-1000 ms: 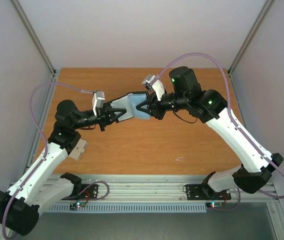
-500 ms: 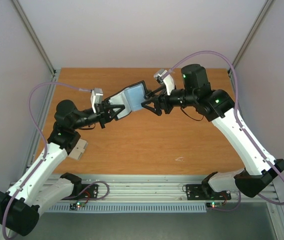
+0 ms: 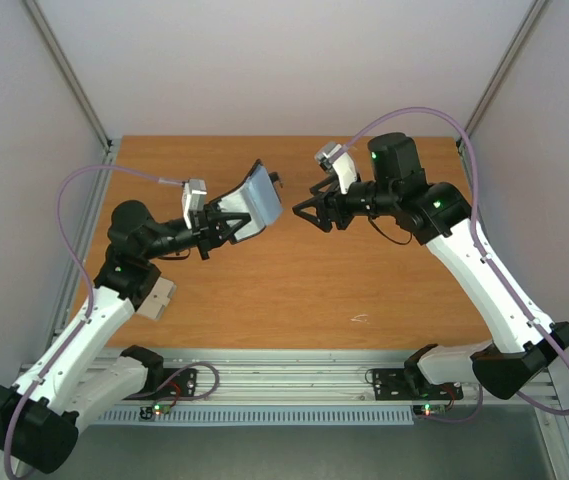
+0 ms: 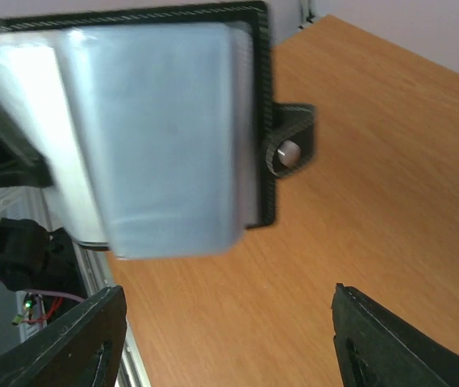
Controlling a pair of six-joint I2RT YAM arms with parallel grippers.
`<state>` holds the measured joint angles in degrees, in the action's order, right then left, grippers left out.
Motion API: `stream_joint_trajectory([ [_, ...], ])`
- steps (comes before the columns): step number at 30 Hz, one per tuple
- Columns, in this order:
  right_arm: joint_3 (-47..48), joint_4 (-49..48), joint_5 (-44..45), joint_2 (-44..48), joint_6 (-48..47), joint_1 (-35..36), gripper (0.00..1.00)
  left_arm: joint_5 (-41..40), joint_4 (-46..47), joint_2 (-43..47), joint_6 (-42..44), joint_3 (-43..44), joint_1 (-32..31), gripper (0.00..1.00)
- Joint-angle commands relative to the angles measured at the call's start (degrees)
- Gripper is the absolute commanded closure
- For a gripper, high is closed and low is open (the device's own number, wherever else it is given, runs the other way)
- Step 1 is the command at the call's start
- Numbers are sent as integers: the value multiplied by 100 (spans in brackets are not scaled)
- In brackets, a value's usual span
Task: Take the credit cards out of the card holder
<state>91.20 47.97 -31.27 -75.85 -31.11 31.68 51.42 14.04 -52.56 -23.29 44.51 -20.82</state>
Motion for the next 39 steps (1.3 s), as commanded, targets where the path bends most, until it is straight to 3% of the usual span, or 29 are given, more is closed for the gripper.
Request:
stream_joint_trajectory([
  [1,-211,-154,-210,67,-150,-184,30,382,397,196,413,157,-10,100],
  [5,-56,-275,-866,19,103,-180,33,474,158,242,917,207,-10,100],
  [7,-208,-938,-1384,95,551,-180,40,466,135,244,981,194,-12,100],
  [10,-547,-1795,-2105,26,1244,-163,41,524,129,230,1049,195,-18,100],
  [17,-536,-1764,-1931,-229,1358,-79,42,542,44,222,1207,247,-19,100],
  [26,-572,-1676,-1833,-490,1308,-3,32,643,-52,210,1429,267,-36,100],
  [39,-600,-1002,-2123,-437,986,216,33,579,-19,46,1527,330,-54,100],
])
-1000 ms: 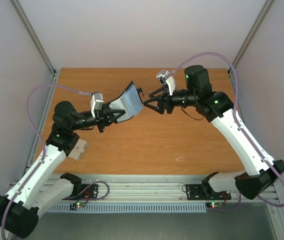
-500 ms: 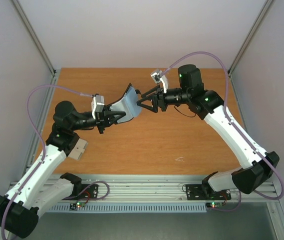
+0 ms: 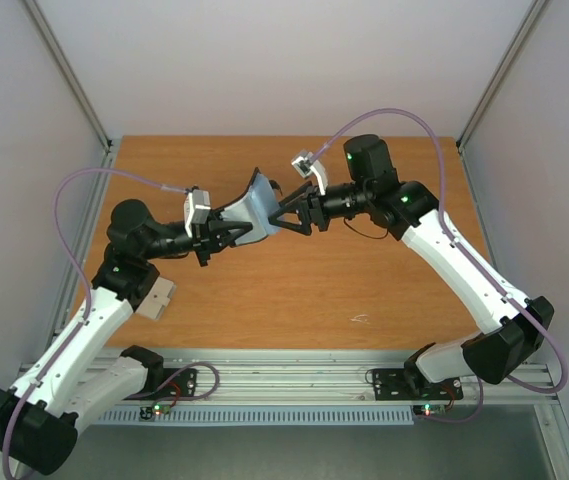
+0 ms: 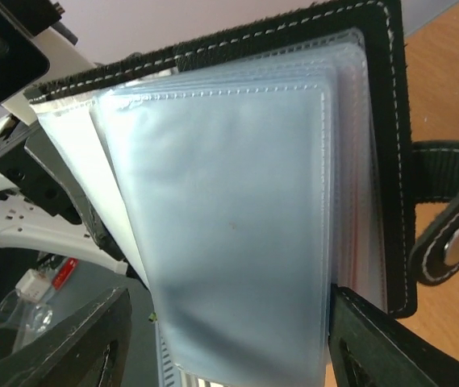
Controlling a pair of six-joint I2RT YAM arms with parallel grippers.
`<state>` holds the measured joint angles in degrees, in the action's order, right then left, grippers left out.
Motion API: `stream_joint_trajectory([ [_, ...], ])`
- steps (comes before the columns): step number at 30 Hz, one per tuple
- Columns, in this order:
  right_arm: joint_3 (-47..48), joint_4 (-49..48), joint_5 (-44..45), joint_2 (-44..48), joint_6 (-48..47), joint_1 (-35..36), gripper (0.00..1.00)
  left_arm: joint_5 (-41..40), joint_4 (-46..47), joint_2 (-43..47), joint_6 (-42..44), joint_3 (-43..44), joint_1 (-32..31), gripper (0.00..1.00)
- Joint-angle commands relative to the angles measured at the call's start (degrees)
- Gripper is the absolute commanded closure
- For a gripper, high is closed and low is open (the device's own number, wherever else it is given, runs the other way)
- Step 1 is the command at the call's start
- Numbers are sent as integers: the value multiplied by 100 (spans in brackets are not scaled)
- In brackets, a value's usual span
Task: Take the credit cards out of the card holder
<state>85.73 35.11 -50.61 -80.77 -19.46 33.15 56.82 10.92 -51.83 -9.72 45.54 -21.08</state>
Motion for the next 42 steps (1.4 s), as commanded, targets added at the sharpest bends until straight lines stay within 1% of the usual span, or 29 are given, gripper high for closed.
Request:
stream_joint_trajectory([
  [1,-64,285,-220,87,-182,67,34,35,277,-18,165,221,-28,100],
  [2,-61,286,-262,119,-188,69,36,21,270,-15,171,219,-28,100],
  [7,-27,215,-562,302,-77,69,52,-337,216,-19,144,139,-28,100],
  [11,-91,-227,-642,435,349,177,58,-538,183,-53,179,52,-28,100],
  [13,-52,-412,-554,435,449,372,59,-621,204,-74,144,27,-28,100],
  [16,113,-458,-312,333,364,772,58,-740,259,-111,87,40,-28,100],
  [20,315,-223,462,130,131,1140,58,-644,375,-103,13,92,-30,100],
  [21,310,-251,776,136,128,1171,58,-604,396,-93,-22,106,-28,100],
  [24,216,-469,1084,224,170,1185,59,-531,433,-65,-95,75,-28,100],
  [27,209,-484,1234,248,131,1184,59,-448,470,-45,-126,52,-28,100],
  [30,305,-225,1218,309,-76,1178,58,-397,489,-38,-81,52,-28,100],
  [34,599,308,819,549,-570,975,55,-323,569,-2,60,52,-28,100],
  [36,730,635,858,642,-729,728,55,-270,632,8,91,67,-28,100],
  [38,660,798,960,760,-724,379,55,-268,684,-8,56,82,-28,100],
  [42,326,806,946,1002,-660,-250,55,-231,819,-6,-90,140,-49,100],
])
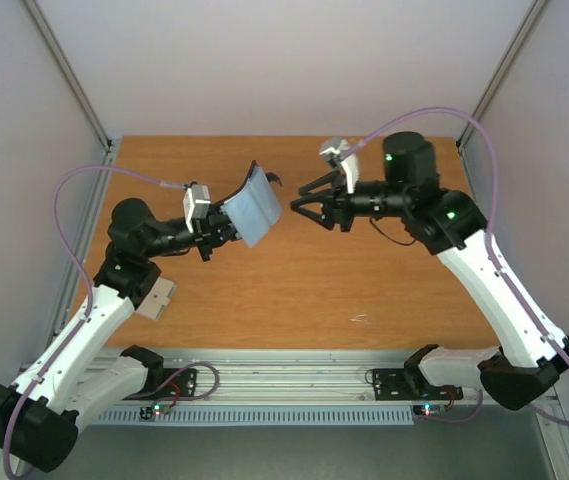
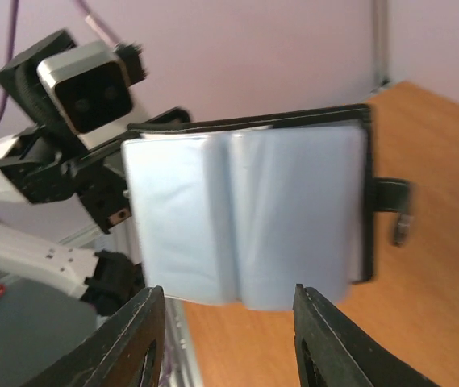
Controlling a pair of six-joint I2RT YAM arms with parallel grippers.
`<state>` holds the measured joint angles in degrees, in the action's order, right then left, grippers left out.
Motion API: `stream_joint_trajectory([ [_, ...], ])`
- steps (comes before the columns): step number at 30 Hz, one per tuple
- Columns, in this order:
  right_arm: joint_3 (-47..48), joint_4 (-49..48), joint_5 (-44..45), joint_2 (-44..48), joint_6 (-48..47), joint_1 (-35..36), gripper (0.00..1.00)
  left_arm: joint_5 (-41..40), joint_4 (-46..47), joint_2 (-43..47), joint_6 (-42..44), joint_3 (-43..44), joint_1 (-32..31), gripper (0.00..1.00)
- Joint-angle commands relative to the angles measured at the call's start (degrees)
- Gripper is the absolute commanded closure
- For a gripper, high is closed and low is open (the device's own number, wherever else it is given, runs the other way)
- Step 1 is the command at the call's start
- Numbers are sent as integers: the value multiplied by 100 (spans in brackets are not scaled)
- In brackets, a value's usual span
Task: Take the credit cards out of the card holder
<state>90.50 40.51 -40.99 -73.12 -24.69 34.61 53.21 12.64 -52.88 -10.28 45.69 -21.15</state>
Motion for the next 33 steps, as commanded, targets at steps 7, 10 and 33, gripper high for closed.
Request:
stream_joint_trajectory([
  [7,481,817,-1225,-539,-169,-795,25,270,709,72,-182,370,-83,100],
  [10,580,762,-1156,-682,-330,-802,2,351,765,47,-180,490,-91,100],
  [33,1515,1011,-2488,-1681,-474,13,11,496,846,24,-228,604,-135,100],
])
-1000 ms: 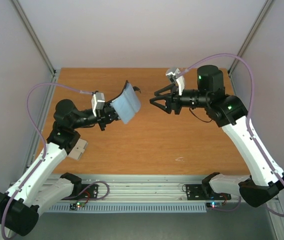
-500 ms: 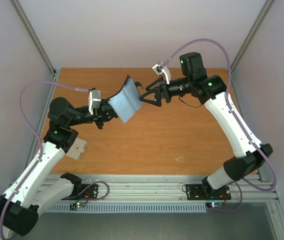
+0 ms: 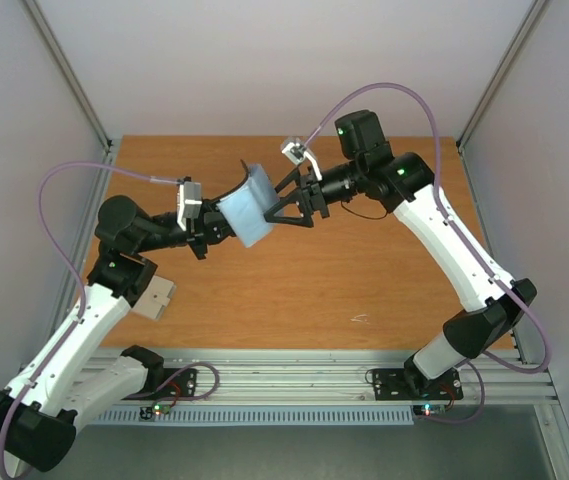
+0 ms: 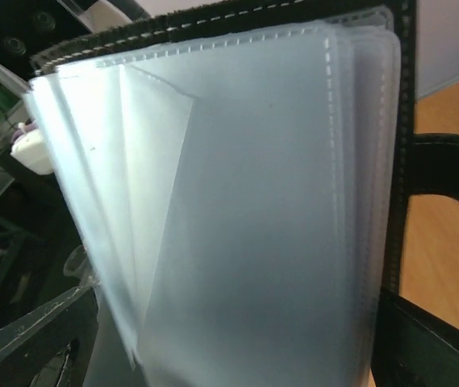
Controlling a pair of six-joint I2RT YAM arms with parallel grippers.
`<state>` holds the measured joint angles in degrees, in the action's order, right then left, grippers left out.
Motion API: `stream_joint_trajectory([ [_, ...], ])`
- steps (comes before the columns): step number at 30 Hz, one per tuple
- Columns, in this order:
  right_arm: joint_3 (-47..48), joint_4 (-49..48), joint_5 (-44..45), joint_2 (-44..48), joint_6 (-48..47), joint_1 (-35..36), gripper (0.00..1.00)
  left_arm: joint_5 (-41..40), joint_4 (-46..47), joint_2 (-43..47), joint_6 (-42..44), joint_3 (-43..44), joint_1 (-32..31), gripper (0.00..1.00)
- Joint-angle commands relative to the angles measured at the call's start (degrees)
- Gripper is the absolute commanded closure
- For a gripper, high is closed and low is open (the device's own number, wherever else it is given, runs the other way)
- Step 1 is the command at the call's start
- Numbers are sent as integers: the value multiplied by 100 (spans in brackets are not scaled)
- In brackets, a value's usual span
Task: Take the credit cards out of the card holder
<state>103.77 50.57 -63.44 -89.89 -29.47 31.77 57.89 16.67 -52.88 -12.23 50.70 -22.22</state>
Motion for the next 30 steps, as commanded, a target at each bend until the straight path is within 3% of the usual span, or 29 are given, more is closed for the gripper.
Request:
stream_joint_trajectory([
  [1,195,14,-241,8,8,343,13,25,451,24,-34,99,-36,100],
  [7,3,-206,-50,360,183,374,44,-62,445,24,-90,18,-46,100],
  [14,-469,-754,1115,811,840,372,59,-124,349,49,-87,-117,-55,100],
  [23,-678,-1039,1575,1005,1128,374,81,-254,247,71,-87,-241,-63,100],
  [30,-700,-968,1753,1134,953,365,85,-252,236,53,-99,-262,-63,98],
])
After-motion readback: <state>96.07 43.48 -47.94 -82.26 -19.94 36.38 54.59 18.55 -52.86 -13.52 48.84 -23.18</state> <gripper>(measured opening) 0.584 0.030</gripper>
